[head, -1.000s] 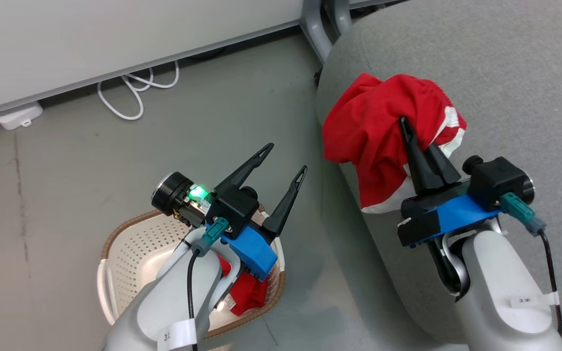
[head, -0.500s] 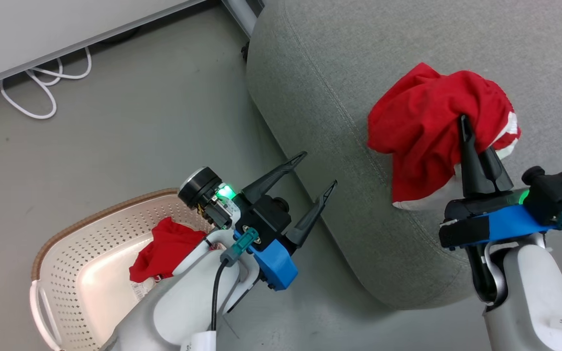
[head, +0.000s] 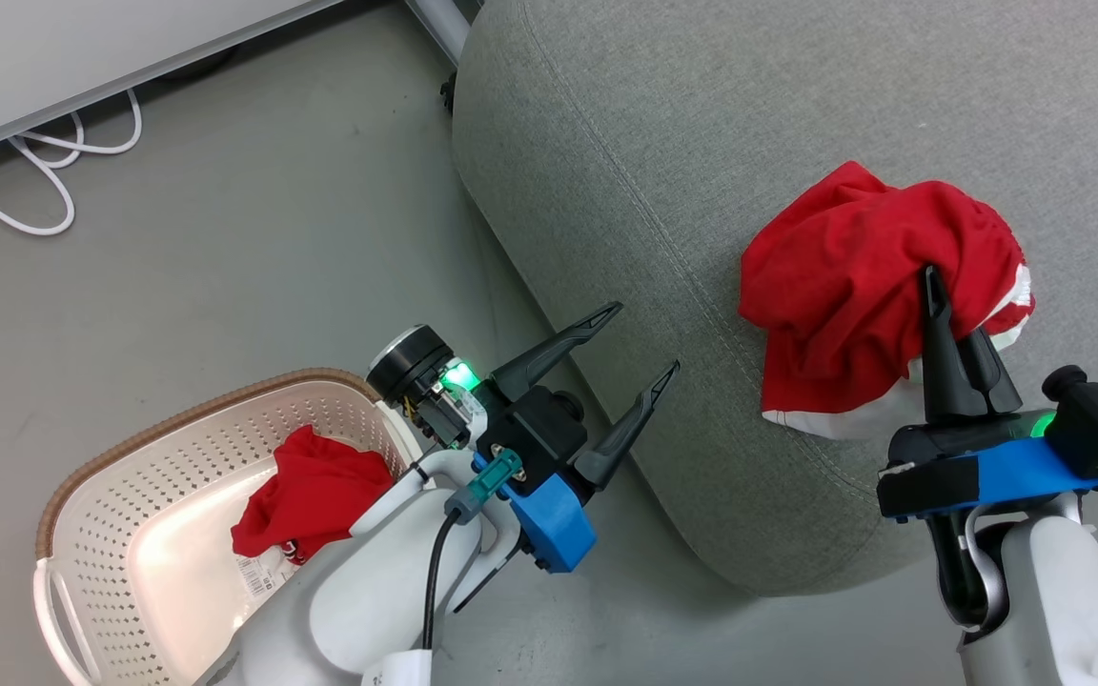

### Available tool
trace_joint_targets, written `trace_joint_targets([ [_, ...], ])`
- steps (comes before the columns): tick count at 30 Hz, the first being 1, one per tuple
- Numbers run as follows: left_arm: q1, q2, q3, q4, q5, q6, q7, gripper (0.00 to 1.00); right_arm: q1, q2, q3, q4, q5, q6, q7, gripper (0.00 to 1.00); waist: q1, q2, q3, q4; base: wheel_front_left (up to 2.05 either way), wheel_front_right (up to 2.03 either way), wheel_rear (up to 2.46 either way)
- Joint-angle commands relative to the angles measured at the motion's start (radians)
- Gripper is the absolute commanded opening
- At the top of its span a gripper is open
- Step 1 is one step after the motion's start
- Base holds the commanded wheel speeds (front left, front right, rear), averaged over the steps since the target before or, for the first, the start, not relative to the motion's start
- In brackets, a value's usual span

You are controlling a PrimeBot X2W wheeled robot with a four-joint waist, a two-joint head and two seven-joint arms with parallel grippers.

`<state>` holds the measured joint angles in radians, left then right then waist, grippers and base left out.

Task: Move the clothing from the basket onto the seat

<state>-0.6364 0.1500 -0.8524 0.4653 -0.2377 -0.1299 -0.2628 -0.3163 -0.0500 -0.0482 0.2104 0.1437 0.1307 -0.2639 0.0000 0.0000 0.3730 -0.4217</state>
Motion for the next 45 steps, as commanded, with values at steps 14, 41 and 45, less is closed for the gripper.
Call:
trace_joint_targets([
  [14, -0.081, 0.041, 0.047, -0.058, 0.036, -0.001, -0.003, 1.00, -0.244, -0.019, -0.086, -0.103, -0.077, 0.000, -0.001, 0.00, 0.0000, 0.0000, 0.152, 0.036, 0.00, 0.00, 0.00],
  [41, -0.297, 0.176, 0.041, -0.221, 0.085, 0.016, 0.046, 1.00, -0.633, -0.332, -0.455, 0.170, -0.128, 0.000, -0.001, 0.00, 0.0000, 0.0000, 0.558, 0.135, 0.00, 0.00, 0.00],
  [45, -0.290, 0.179, 0.034, -0.226, 0.082, 0.020, 0.049, 1.00, -0.595, -0.290, -0.471, 0.217, -0.134, 0.000, -0.001, 0.00, 0.0000, 0.0000, 0.557, 0.136, 0.00, 0.00, 0.00],
])
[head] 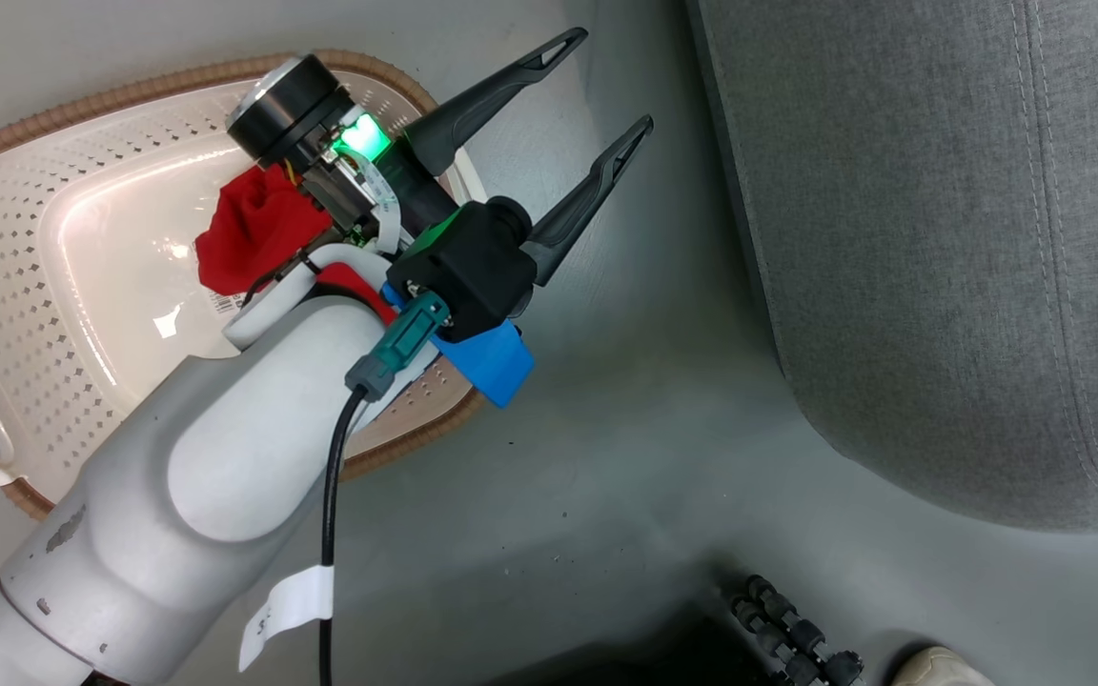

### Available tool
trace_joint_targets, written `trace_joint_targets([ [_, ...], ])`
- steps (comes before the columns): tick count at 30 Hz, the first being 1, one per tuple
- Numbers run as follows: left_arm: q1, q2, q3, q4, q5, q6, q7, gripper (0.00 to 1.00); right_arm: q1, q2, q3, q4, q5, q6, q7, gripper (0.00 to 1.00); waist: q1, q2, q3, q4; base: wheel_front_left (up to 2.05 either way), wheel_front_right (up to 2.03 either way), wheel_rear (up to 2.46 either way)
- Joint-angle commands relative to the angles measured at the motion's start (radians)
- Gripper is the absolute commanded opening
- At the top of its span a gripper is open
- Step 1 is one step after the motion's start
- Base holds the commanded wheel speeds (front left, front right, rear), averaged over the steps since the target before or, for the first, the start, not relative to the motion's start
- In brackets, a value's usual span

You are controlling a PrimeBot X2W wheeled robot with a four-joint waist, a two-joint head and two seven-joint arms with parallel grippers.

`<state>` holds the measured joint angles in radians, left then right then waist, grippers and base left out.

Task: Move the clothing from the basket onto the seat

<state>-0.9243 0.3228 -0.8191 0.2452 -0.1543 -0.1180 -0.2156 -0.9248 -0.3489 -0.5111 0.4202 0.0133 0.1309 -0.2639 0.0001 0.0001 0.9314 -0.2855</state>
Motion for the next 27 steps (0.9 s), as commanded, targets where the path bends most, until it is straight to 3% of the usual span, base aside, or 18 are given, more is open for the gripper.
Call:
trace_joint_targets([
  [1, -0.002, 0.006, -0.002, -0.007, -0.002, 0.008, 0.002, 1.00, 0.023, 0.019, -0.013, 0.015, -0.005, 0.000, -0.001, 0.00, -0.0001, -0.0001, -0.001, 0.000, 0.00, 0.00, 0.00],
  [8, -0.010, 0.004, -0.012, -0.010, -0.008, 0.009, 0.007, 1.00, 0.064, 0.060, -0.018, 0.077, -0.010, 0.000, -0.001, 0.00, -0.0001, -0.0001, -0.010, 0.000, 0.00, 0.00, 0.00],
  [9, -0.011, 0.004, -0.013, -0.009, -0.009, 0.009, 0.005, 1.00, 0.069, 0.064, -0.019, 0.077, -0.012, 0.000, -0.001, 0.11, -0.0001, -0.0001, -0.013, 0.000, 0.00, 0.00, 0.00],
  [11, -0.011, 0.003, -0.015, -0.008, -0.012, 0.009, 0.004, 1.00, 0.073, 0.068, -0.021, 0.074, -0.012, 0.000, -0.001, 0.11, -0.0001, -0.0001, -0.015, 0.001, 0.00, 0.00, 0.00],
  [12, -0.009, 0.003, -0.015, -0.002, -0.009, 0.012, -0.004, 1.00, 0.082, 0.077, -0.030, 0.066, -0.010, 0.000, -0.001, 1.00, -0.0001, -0.0001, -0.028, 0.002, 0.00, 0.00, 0.00],
  [27, 0.097, -0.084, 0.021, 0.067, -0.074, 0.048, -0.050, 1.00, 0.372, 0.094, -0.073, -0.133, -0.001, 0.000, -0.001, 1.00, -0.0001, -0.0001, -0.283, 0.039, 0.00, 0.00, 0.00],
])
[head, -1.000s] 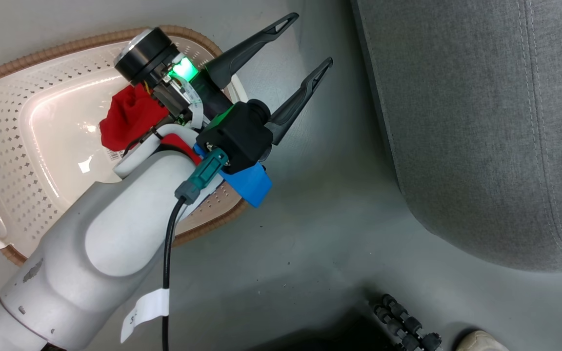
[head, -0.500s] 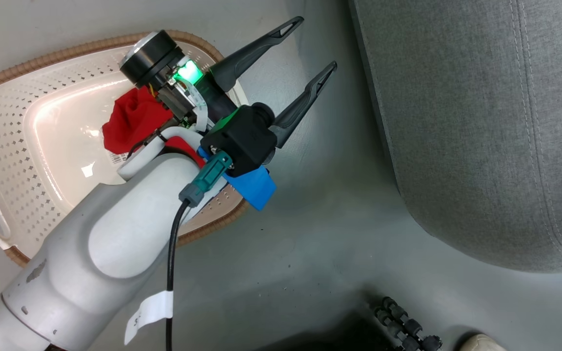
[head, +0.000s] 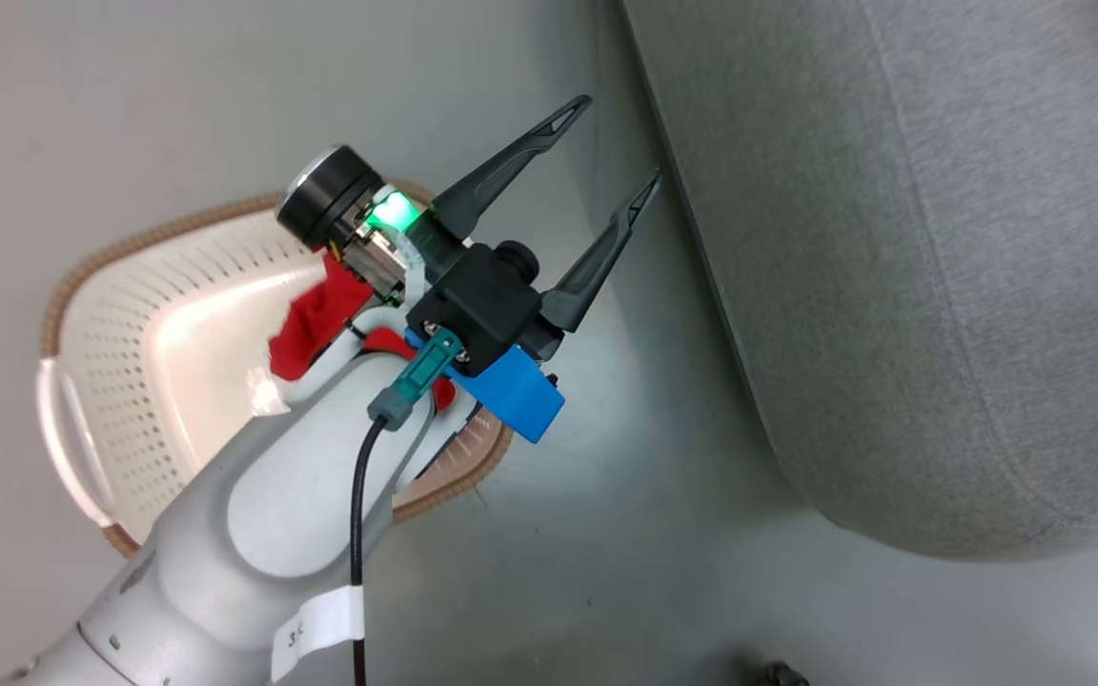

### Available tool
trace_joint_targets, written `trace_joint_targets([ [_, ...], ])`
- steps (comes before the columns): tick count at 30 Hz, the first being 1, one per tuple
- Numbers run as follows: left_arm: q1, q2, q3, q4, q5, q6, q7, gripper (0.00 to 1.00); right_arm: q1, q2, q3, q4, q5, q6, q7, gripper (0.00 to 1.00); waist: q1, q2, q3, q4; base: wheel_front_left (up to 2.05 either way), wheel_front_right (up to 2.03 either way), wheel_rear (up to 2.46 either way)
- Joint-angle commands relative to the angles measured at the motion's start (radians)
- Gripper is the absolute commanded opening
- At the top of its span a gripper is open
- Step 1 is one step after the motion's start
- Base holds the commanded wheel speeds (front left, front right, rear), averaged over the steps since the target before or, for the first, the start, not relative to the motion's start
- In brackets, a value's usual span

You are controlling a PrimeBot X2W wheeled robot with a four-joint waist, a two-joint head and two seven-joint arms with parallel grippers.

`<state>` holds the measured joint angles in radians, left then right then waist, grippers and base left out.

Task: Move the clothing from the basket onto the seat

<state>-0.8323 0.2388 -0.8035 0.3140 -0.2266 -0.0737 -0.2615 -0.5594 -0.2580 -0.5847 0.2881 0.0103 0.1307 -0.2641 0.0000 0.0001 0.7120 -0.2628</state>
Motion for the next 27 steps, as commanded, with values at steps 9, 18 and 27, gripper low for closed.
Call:
trace_joint_targets([
  [9, 0.162, -0.043, 0.161, -0.039, -0.027, 0.048, -0.005, 1.00, 0.127, 0.048, 0.225, -0.133, -0.036, 0.000, -0.001, 1.00, 0.0000, -0.0001, -0.262, 0.085, 0.00, 0.00, 0.00],
  [18, 0.321, -0.087, 0.385, -0.070, -0.009, 0.075, -0.004, 1.00, 0.169, 0.046, 0.439, -0.167, -0.014, 0.000, -0.001, 1.00, 0.0000, -0.0001, -0.403, 0.184, 0.00, 0.00, 0.00],
  [27, 0.471, -0.113, 0.581, -0.074, 0.028, 0.055, -0.004, 1.00, 0.217, 0.086, 0.578, -0.158, 0.020, 0.000, -0.001, 1.00, 0.0000, -0.0001, -0.516, 0.260, 0.00, 0.00, 0.00],
])
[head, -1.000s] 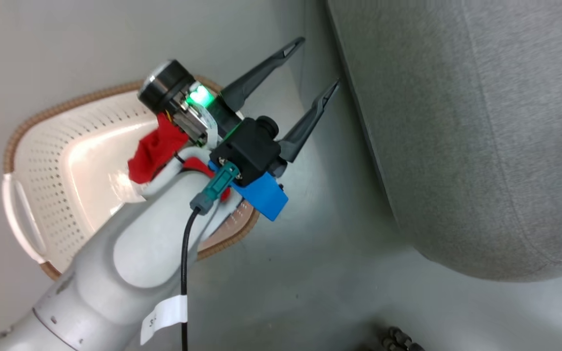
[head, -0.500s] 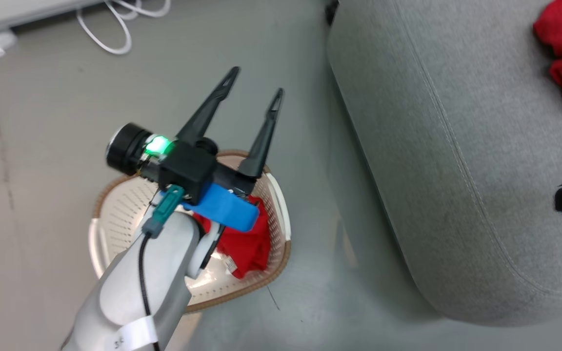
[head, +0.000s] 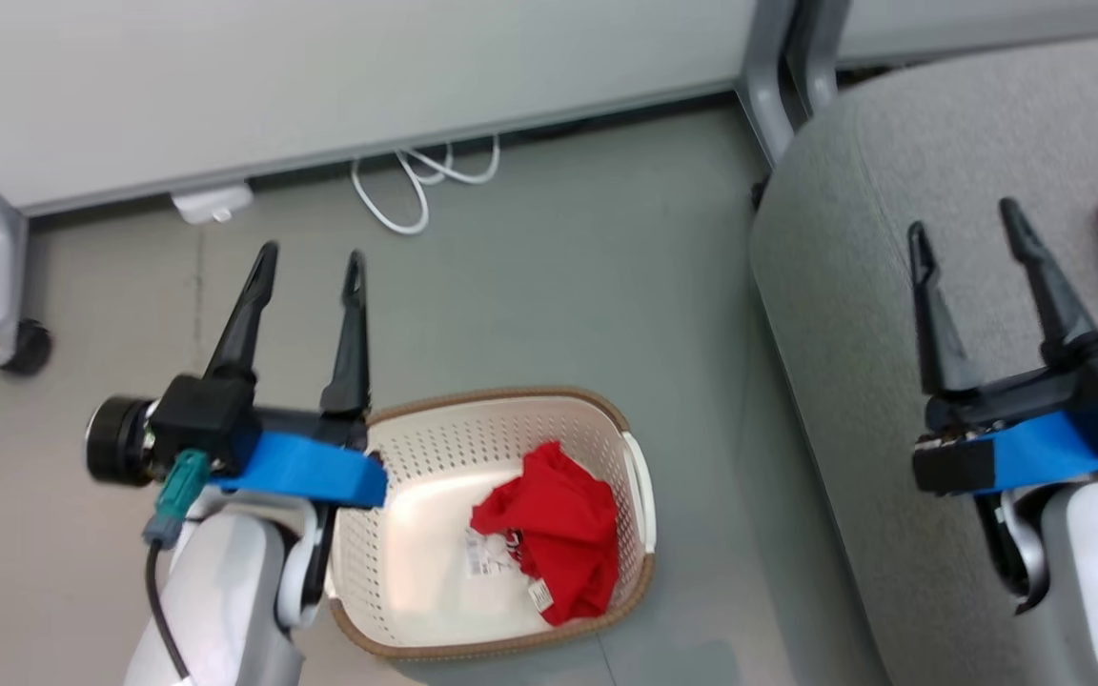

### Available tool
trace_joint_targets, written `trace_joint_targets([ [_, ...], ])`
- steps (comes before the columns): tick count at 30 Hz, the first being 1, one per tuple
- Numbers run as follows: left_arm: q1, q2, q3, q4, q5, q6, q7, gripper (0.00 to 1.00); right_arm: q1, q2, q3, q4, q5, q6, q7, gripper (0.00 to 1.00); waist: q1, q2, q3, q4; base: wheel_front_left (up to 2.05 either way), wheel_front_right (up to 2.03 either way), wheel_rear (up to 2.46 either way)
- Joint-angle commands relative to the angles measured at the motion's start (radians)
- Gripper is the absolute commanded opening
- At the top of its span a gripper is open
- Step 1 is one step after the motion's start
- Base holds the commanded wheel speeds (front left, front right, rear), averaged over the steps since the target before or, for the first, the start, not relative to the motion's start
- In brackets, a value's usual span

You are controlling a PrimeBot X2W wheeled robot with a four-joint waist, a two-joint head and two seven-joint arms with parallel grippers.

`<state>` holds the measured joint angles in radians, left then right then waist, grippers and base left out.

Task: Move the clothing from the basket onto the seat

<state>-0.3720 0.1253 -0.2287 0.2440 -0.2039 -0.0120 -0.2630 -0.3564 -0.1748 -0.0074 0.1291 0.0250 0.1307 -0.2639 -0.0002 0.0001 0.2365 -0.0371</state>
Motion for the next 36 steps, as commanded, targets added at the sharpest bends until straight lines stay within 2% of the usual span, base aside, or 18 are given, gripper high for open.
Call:
trace_joint_targets([
  [1, 0.027, -0.002, 0.025, -0.004, 0.009, -0.007, -0.003, 1.00, 0.024, 0.008, 0.007, 0.005, 0.009, 0.000, -0.001, 1.00, 0.0002, -0.0001, -0.055, 0.040, 0.00, 0.00, 0.00],
  [11, 0.191, -0.033, 0.139, -0.016, 0.059, -0.053, -0.003, 1.00, 0.152, 0.055, 0.022, 0.039, 0.037, 0.000, -0.001, 1.00, 0.0002, -0.0001, -0.167, 0.069, 0.00, 0.00, 0.00],
  [21, 0.284, -0.051, 0.168, -0.001, 0.090, -0.093, -0.003, 1.00, 0.275, 0.084, 0.013, 0.064, 0.051, 0.000, -0.001, 1.00, 0.0002, -0.0001, -0.221, 0.065, 0.00, 0.00, 0.00],
  [36, 0.329, -0.063, 0.204, 0.014, 0.100, -0.112, -0.003, 1.00, 0.339, 0.113, -0.019, 0.079, 0.065, 0.000, -0.001, 1.00, 0.0002, -0.0001, -0.242, 0.068, 0.00, 0.00, 0.00],
])
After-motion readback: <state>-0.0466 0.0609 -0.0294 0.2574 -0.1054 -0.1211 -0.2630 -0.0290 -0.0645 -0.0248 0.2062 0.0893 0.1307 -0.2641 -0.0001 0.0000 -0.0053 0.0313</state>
